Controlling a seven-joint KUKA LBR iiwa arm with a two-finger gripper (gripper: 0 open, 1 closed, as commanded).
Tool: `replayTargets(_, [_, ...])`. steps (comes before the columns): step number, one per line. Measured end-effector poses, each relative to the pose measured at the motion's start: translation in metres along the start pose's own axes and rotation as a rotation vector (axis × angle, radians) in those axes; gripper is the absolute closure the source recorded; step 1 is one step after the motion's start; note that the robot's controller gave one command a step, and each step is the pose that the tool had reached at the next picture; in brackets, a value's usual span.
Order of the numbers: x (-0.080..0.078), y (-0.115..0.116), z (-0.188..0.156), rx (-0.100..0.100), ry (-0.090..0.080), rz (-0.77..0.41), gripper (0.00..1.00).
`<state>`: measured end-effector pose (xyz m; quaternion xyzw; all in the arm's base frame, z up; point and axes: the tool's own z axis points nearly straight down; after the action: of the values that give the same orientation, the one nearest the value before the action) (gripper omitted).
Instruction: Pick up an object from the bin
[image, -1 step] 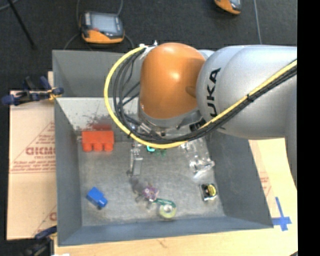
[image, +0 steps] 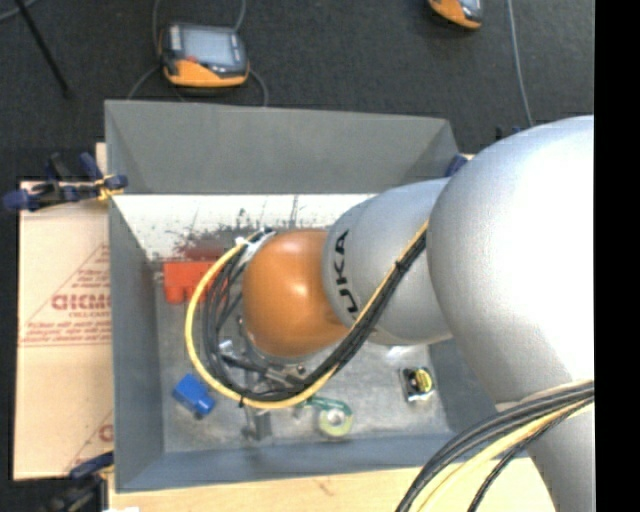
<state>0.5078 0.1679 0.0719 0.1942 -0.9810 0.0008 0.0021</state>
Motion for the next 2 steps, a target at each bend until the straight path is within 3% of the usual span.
replayTargets(1, [-0.0467,0.0517,-0.0018,0.000,-0.010,-0.217,0.00])
replayTargets(2, [-0.0457,0.0514,-0.0018,-0.003,-0.008,-0.211,1.00])
